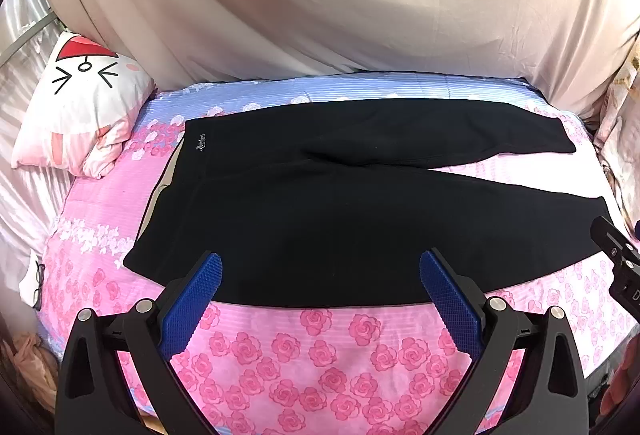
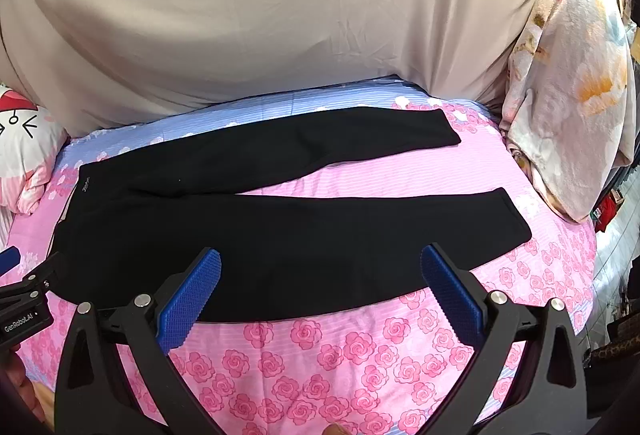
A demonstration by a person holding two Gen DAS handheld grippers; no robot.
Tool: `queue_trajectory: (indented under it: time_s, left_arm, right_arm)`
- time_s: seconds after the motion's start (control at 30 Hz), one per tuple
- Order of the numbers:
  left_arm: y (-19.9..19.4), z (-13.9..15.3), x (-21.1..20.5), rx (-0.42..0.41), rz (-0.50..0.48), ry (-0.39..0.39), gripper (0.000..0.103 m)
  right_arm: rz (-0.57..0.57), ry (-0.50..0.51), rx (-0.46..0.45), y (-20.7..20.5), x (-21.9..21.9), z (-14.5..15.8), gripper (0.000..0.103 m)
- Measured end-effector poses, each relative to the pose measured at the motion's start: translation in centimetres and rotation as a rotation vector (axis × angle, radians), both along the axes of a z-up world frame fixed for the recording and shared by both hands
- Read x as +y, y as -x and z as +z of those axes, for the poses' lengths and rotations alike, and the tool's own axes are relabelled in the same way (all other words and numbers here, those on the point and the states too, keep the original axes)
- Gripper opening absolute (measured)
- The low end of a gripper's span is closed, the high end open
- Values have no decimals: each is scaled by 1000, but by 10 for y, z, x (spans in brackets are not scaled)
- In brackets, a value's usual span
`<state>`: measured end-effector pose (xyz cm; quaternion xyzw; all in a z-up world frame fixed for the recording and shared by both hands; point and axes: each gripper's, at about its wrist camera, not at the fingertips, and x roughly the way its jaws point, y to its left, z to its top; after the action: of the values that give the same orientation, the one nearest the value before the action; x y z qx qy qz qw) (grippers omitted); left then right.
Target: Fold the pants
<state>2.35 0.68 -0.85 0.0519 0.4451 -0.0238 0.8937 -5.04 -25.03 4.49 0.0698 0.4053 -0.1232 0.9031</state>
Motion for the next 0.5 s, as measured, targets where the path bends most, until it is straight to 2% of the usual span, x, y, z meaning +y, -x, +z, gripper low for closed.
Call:
queue_trajectory:
  time_s: [0.5]
  left_arm:
    - [-1,-1,-3,6,-7,-1,98]
  right_arm:
    - [8,-7,14,-1,1,-3,98]
